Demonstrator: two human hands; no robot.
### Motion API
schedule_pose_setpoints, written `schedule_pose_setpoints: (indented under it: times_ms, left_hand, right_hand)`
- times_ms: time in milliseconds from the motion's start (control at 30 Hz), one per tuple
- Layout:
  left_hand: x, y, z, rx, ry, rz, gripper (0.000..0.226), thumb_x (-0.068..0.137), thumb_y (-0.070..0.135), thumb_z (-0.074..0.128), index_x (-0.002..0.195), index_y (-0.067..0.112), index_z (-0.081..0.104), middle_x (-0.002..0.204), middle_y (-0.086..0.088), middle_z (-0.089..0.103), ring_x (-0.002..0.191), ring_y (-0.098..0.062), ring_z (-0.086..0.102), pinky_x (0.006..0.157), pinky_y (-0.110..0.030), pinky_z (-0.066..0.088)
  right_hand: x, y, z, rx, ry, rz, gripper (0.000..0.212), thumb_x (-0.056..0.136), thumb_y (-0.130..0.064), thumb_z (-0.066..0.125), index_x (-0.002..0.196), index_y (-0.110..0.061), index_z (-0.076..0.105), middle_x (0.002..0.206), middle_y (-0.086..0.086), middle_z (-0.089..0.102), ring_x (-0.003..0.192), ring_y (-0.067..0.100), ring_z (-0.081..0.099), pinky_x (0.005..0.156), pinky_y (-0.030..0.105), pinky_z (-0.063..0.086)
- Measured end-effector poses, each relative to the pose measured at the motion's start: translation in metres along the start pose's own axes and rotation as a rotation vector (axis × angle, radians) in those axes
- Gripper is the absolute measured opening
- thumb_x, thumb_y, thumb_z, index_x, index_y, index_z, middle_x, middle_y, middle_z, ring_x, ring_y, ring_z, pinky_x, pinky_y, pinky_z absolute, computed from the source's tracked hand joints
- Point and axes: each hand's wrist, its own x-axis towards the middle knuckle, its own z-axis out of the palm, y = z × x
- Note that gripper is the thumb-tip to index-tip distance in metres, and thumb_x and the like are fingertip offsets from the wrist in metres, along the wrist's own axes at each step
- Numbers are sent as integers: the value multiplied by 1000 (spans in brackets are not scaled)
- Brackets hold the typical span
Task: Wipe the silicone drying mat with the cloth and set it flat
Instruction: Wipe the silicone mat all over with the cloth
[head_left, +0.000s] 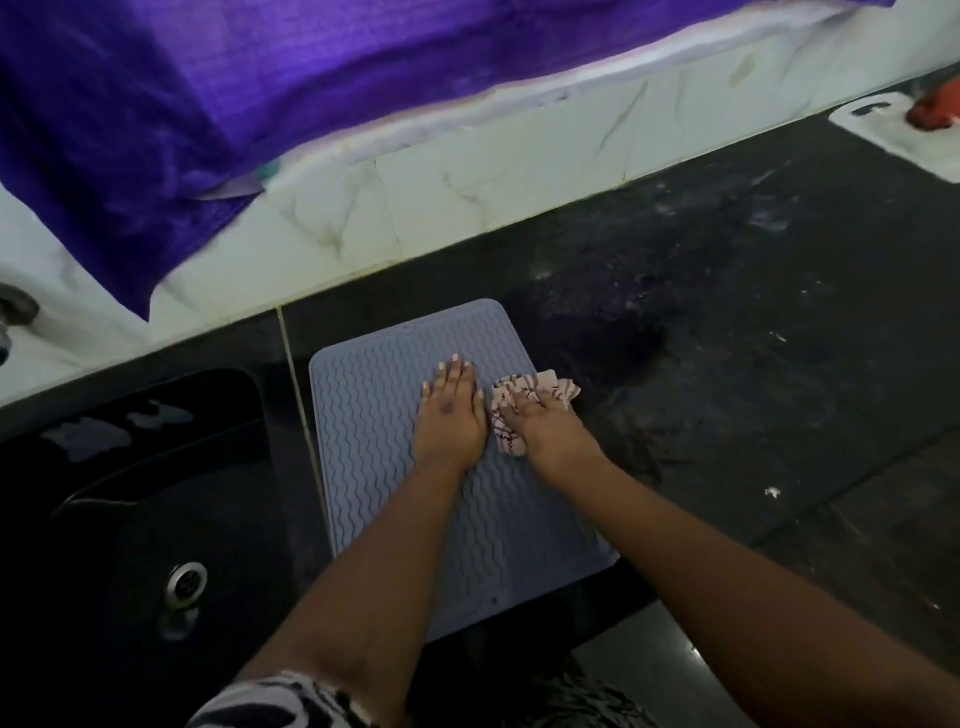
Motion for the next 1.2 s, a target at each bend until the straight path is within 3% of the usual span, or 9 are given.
schedule_pose_setpoints:
  times_ms: [167,267,467,567,733,867,1033,1100,1200]
  left_hand:
    - [3,6,0,46,-31,-60,54,104,33,22,155,16,17,163,1,12,150,-14,6,123,-36,-1]
    - [2,5,-1,62,-46,-74,54,104,33,21,155,16,14,163,1,9,150,-13,4,122,-35,-3]
    - [3,9,0,65,-42,-134,55,104,33,17,156,14,10,164,0,5,150,-13,1,122,-35,-5]
    - [3,11,3,66,-15,-168,55,104,33,17,155,14,11,164,-1,6,150,-14,2,122,-35,-4]
    - [6,10,3,82,-39,-190,55,104,33,16,156,13,9,164,-1,4,150,-15,0,122,-36,-4]
    - [6,13,-3,65,-96,-181,55,105,32,15,156,13,6,164,-2,0,151,-16,-3,122,-37,-5]
    - [-2,42,-37,-92,-161,-200,58,104,35,33,155,15,12,162,-13,-12,149,-28,-11,120,-49,-1]
    - [-21,67,-54,-327,-60,-167,53,100,39,46,146,15,38,161,-15,11,149,-29,10,119,-47,11]
    - [-66,115,-76,-852,-51,-63,35,91,34,64,121,17,63,126,-1,61,119,-14,55,109,-36,41]
  right_hand:
    - [-75,3,14,-25,-59,-72,56,97,-37,18,144,-16,40,153,9,34,135,29,34,111,35,29]
    - [-132,1,17,52,-152,-56,48,100,-25,37,147,-17,36,157,7,29,141,28,31,115,35,30]
    - [-136,29,-34,462,-270,-17,31,79,-28,52,95,-14,74,96,5,73,86,17,67,84,28,55]
    - [-96,25,-29,528,-93,-13,35,93,-11,50,125,-5,63,127,10,63,115,22,59,90,13,43]
    - [-88,6,21,-4,-117,13,58,98,-14,40,153,-17,20,163,5,11,149,30,11,120,44,17]
    - [-130,16,27,-12,-181,-11,54,99,-14,39,151,-15,25,161,7,16,148,32,15,120,45,17]
    - [-164,46,4,551,-154,3,24,92,-6,50,96,-16,72,106,5,63,93,16,65,75,18,53]
    - [-164,61,-15,544,-45,58,10,88,-19,61,97,-22,64,108,5,64,96,20,64,83,28,53]
    - [-165,75,-45,476,21,174,37,85,-31,64,112,-17,44,119,11,50,109,29,54,88,36,43]
